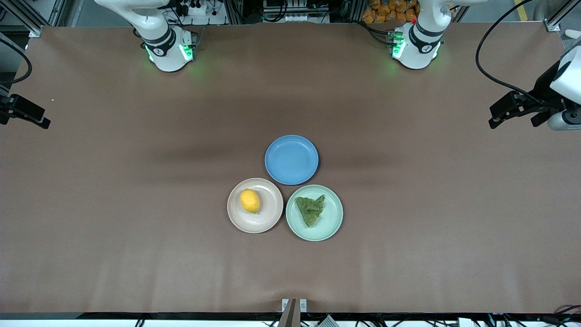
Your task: Pick lemon and lettuce from plates
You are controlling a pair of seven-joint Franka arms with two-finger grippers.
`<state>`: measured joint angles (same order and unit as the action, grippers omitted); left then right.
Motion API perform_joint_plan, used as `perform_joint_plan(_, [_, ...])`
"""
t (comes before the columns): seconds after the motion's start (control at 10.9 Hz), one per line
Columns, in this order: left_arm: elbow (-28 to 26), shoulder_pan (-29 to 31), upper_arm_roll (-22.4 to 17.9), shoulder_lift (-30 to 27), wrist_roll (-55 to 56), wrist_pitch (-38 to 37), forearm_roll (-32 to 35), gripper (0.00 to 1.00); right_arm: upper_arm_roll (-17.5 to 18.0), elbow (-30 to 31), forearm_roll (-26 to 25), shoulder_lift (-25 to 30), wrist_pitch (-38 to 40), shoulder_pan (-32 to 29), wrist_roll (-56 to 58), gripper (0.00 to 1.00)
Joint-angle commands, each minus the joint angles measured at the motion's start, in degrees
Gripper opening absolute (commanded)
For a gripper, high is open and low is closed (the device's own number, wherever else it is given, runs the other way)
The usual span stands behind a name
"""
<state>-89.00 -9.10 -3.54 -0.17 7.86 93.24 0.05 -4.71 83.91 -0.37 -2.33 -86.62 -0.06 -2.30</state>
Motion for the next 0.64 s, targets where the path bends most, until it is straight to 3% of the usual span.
perform_joint_plan(0.0, [0.4, 0.3, -0.2, -0.4, -1.9, -0.4, -1.0, 1.0, 0.0, -0.5, -1.0, 0.0, 0.7, 0.3, -0.6, 1.0])
perform_joint_plan(0.55, [0.4, -0.4, -0.5, 0.0, -1.8, -0.3, -1.1, 1.0, 0.0, -0.6, -0.9, 0.0, 0.7, 0.4, -0.6, 1.0])
